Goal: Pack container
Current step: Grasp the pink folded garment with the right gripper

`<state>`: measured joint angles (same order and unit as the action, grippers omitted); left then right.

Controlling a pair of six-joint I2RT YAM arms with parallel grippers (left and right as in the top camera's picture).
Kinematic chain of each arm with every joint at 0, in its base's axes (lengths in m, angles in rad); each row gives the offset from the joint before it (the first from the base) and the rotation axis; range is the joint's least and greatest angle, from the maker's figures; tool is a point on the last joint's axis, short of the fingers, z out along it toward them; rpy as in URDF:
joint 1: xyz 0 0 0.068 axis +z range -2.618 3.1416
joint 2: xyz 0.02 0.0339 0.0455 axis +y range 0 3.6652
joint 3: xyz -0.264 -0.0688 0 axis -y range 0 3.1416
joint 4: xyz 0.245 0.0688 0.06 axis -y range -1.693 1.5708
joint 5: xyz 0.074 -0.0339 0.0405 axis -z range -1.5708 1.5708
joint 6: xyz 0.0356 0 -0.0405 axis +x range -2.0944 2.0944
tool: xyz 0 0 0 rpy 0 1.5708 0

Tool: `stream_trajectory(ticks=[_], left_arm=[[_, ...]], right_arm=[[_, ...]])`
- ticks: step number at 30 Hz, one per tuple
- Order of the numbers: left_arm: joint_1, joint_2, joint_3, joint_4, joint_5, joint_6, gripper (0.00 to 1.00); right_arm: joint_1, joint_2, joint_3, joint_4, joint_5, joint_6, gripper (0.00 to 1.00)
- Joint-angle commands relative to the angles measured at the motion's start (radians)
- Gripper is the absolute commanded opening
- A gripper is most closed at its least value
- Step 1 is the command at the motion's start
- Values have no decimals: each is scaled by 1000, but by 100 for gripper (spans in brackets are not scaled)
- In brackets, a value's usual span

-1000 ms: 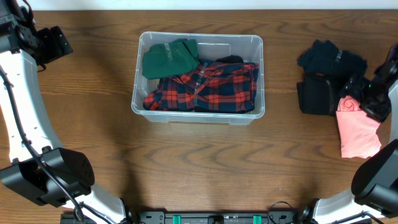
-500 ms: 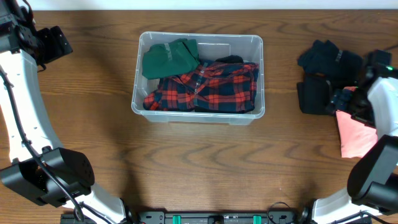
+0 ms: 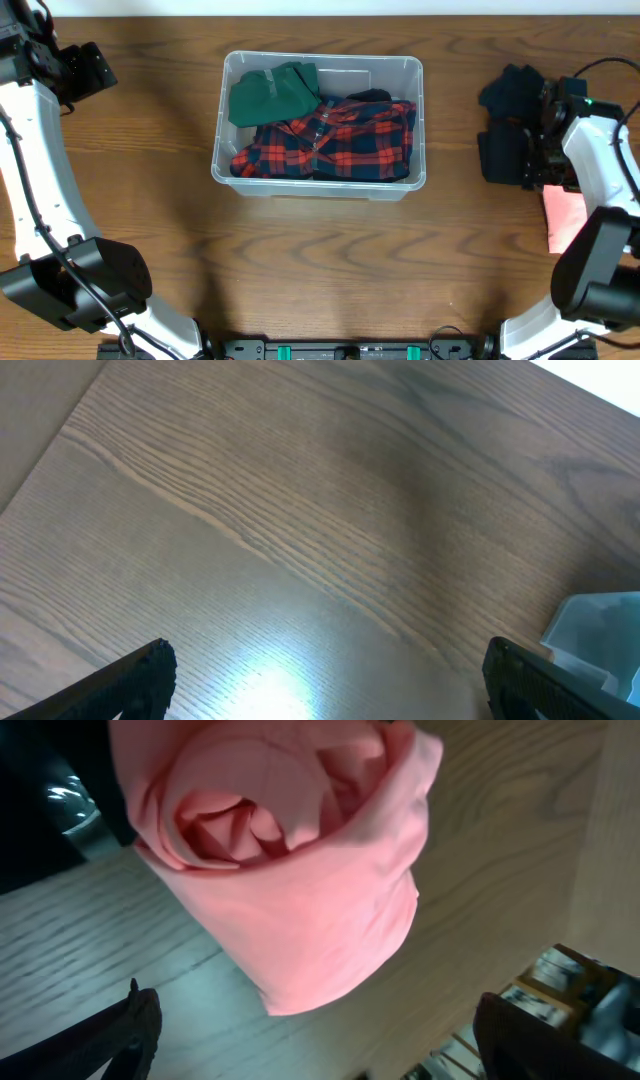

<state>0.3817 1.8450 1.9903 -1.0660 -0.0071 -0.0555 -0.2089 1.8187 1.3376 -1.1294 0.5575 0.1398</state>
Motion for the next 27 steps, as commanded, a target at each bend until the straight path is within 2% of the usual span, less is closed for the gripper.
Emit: stream_trajectory(ticks=[1,11,16,18,21,25,27], left_arm=[[1,7,3,1,-2,-9,98],[1,7,3,1,-2,-9,98],[1,7,3,1,-2,-9,98],[1,7,3,1,-2,-9,98],[1,7,3,1,-2,-9,98],[1,7,3,1,-2,-9,98],[1,7,3,1,-2,-9,98]], right_arm=[[6,56,-5,1,41,-15,96],[5,189,-5,32,105,-14,96],[-13,225,-5,71,144,-14,90],[-22,234,-5,85,146,-14,82],[-32,237,-5,102,146,5,52],[-35,237,-5,121,146,6,35],[-33,237,0,120,146,29,19]])
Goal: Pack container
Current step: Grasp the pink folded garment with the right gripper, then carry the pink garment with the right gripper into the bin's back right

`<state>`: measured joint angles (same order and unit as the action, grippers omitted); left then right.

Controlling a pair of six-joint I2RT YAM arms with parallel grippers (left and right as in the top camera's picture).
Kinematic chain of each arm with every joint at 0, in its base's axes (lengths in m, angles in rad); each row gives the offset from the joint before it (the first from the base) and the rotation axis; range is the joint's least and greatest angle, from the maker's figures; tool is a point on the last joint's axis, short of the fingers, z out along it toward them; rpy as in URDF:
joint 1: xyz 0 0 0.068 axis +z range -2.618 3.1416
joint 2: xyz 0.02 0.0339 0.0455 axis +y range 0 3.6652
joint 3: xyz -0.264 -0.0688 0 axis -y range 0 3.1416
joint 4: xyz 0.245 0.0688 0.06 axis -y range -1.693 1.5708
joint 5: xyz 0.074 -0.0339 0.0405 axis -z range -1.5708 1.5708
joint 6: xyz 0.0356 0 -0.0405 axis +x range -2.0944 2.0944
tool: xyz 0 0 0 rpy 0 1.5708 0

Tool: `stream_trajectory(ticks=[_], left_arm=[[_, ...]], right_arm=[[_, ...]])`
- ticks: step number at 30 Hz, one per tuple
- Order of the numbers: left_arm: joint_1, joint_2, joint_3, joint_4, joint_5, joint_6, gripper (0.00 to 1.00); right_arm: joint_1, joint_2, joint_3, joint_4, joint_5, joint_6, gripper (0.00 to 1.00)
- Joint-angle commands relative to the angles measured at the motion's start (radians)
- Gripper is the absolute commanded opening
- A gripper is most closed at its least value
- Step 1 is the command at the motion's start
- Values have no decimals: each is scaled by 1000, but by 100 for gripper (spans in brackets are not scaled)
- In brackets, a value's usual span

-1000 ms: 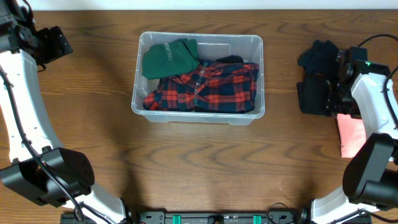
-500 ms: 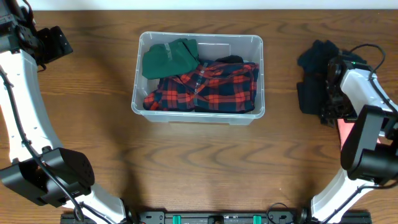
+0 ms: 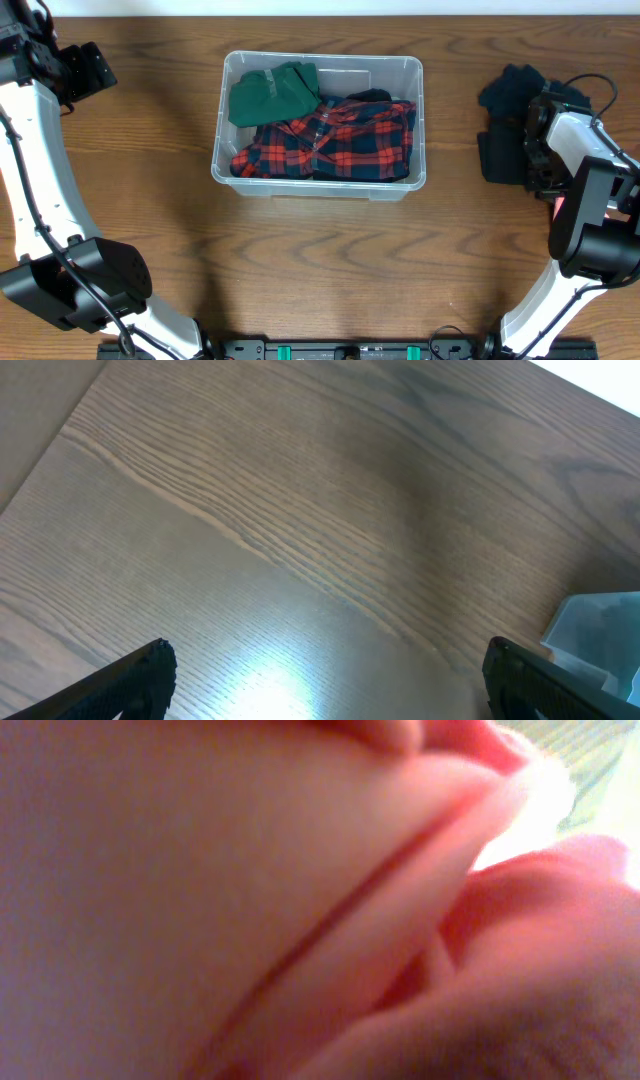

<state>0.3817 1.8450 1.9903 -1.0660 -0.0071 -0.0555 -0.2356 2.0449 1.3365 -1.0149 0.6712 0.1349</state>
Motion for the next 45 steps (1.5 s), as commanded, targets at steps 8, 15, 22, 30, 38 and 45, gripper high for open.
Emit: stream_trajectory(ticks=[8,15,22,30,38,45], left_arm=[[1,7,3,1,-2,-9,98],[1,7,3,1,-2,-9,98],[1,7,3,1,-2,-9,98],[1,7,3,1,-2,-9,98],[1,7,3,1,-2,-9,98],[1,7,3,1,-2,-9,98]], right_arm=[[11,2,118,-100,-44,138,1],[48,-62,352,-254,-183,190,1],[96,-190,592,-320,-568,190,1],[208,-371,625,-104,-915,293,1],[445,-417,625,100,-749,592,2],[625,-415,625,122,-427,826,1]])
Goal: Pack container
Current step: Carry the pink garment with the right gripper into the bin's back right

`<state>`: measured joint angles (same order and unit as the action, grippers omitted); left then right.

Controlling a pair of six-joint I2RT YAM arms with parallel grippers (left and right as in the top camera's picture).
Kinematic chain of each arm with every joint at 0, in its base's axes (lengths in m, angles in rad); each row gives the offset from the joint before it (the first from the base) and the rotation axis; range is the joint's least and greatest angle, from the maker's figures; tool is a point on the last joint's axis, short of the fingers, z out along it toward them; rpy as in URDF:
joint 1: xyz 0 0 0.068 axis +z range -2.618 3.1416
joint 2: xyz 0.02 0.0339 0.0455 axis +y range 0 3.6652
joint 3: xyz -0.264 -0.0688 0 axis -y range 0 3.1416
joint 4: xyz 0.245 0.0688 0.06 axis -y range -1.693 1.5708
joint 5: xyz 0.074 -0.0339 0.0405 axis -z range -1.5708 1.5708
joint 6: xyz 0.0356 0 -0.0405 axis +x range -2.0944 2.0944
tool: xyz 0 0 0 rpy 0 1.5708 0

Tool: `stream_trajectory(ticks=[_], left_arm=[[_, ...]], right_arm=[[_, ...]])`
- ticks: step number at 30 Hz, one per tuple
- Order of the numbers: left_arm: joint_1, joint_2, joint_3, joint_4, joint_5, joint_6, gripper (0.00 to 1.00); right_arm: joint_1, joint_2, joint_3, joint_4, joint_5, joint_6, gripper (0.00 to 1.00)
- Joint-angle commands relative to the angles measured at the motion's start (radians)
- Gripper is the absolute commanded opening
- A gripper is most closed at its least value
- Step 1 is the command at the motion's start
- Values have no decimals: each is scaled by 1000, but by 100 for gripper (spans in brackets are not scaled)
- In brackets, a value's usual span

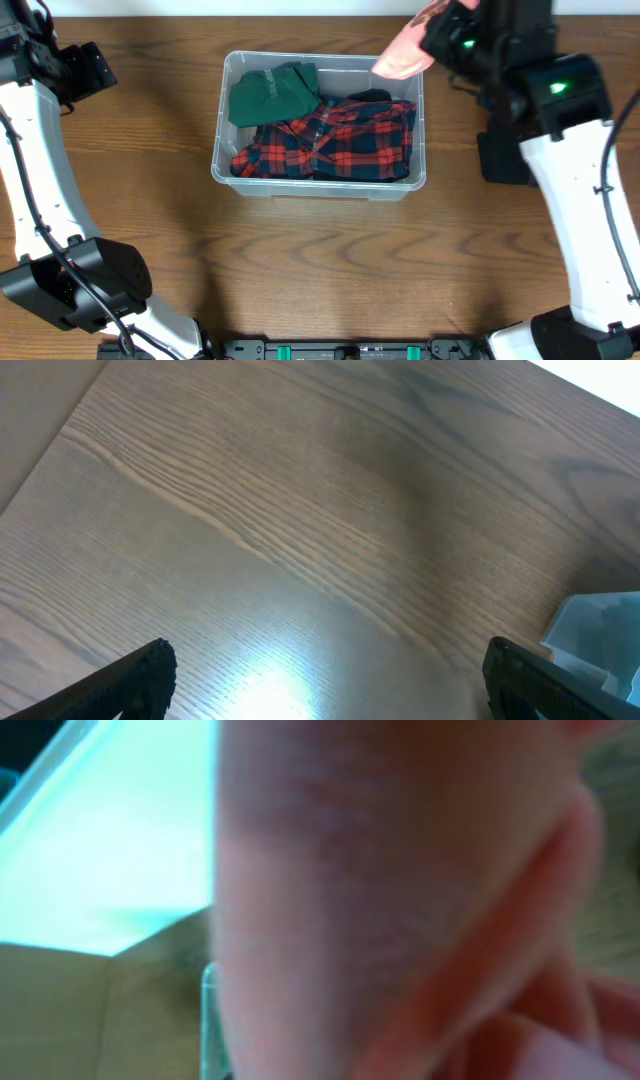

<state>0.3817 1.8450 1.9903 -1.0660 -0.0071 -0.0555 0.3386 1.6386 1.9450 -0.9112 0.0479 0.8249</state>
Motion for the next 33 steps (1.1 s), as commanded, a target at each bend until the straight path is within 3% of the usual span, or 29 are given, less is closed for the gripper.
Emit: stream_trajectory(ticks=[1,9,20,33], left_arm=[[1,7,3,1,-2,-9,98],[1,7,3,1,-2,-9,98],[1,7,3,1,-2,-9,98],[1,7,3,1,-2,-9,98]], right_arm=[[76,-9,16,23,240,136,1],[150,1,16,42,307,187,1],[162,55,5,-5,142,601,1],[205,198,2,97,124,789,1]])
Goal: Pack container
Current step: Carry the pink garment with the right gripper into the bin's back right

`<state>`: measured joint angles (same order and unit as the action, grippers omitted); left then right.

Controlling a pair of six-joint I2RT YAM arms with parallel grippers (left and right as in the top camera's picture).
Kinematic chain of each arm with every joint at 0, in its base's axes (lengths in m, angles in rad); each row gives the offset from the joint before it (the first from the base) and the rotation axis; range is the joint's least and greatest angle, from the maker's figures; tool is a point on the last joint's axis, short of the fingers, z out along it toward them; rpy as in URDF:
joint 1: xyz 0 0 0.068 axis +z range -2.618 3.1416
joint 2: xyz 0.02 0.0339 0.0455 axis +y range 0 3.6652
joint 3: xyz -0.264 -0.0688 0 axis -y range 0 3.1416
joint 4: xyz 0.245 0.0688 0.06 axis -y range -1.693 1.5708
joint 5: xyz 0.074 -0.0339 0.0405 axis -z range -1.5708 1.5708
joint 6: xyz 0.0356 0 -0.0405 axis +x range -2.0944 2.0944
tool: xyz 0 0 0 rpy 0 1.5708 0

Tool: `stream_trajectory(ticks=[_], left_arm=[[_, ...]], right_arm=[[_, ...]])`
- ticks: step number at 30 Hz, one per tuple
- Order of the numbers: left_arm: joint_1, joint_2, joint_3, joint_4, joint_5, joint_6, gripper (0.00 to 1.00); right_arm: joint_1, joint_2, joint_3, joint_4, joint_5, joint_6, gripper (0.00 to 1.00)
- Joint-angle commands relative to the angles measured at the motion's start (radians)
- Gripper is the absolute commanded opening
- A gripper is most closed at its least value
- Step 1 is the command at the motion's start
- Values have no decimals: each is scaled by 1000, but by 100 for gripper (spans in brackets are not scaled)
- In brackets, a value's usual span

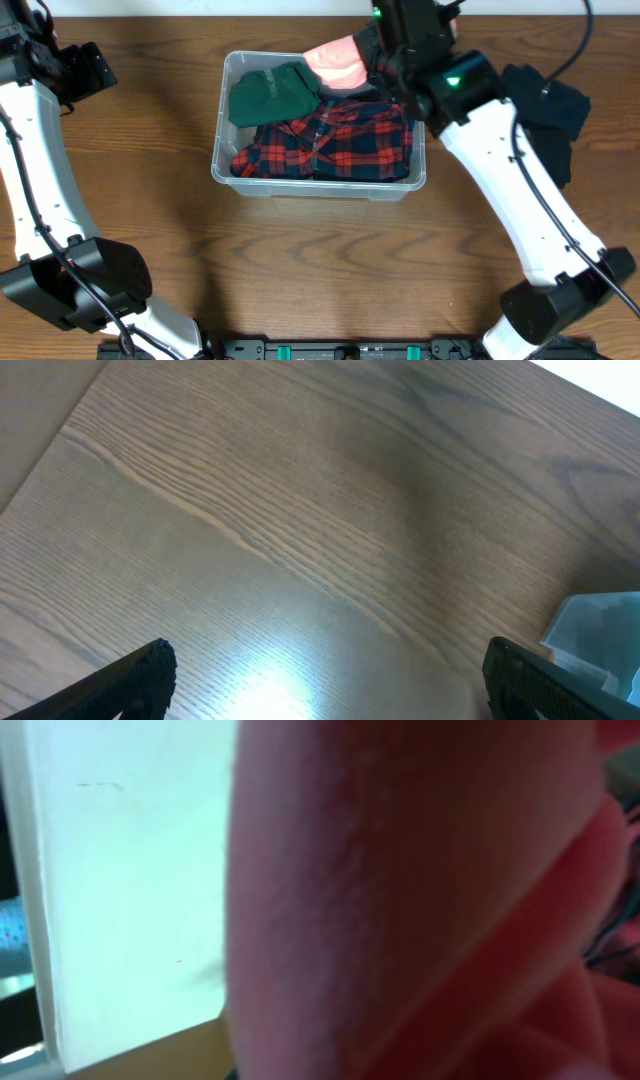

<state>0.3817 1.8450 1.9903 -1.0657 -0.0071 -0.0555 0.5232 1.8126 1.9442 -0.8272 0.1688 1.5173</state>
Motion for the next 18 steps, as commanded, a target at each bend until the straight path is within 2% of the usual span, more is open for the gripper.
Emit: stream_trajectory(ticks=[1,18], left_arm=[[1,7,3,0,-2,-9,98],[1,7,3,0,-2,-9,98]], right_arm=[[22,32,3,16,3,114,1],[28,97,-24,-2,45,330,1]])
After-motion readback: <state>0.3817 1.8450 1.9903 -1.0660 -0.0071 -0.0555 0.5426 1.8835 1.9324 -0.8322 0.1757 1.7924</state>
